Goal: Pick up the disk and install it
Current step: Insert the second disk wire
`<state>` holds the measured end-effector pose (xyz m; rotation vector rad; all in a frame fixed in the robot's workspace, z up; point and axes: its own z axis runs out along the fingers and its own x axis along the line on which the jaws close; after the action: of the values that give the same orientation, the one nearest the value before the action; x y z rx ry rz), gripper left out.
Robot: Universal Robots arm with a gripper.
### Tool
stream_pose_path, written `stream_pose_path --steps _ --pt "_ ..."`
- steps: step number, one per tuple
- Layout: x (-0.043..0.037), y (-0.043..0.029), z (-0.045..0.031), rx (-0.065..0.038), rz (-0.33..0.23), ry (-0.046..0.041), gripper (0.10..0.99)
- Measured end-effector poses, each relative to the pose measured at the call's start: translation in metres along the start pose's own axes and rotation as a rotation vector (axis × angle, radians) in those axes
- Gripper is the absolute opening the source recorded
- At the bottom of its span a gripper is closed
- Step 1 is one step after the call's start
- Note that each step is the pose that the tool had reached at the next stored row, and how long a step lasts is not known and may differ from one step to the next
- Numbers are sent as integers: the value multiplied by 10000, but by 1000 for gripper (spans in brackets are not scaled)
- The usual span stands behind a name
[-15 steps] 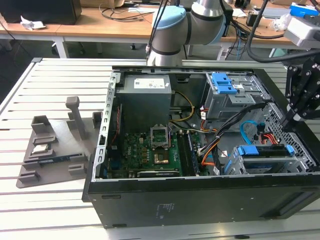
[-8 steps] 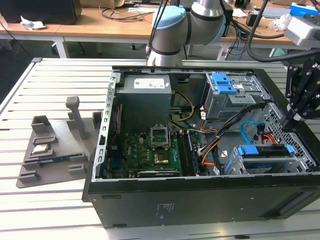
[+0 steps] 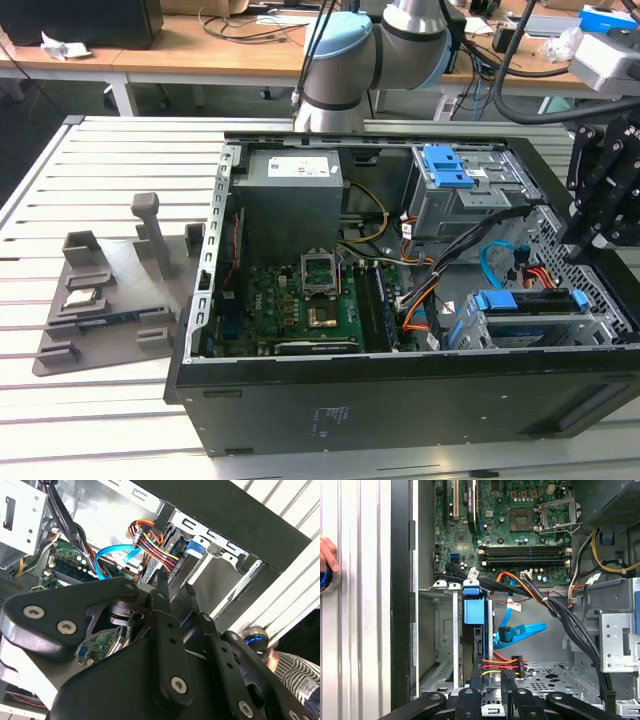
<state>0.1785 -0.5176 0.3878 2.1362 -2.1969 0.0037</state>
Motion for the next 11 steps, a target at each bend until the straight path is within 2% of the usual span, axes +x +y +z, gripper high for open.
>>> stream_pose_path --steps 3,6,7,11 --pt "-28 18 10 0 0 2 302" --pt "-118 122 67 0 -7 0 302" --pt "-141 180 80 1 -9 0 302" --pt "-142 311 130 0 -11 1 302"
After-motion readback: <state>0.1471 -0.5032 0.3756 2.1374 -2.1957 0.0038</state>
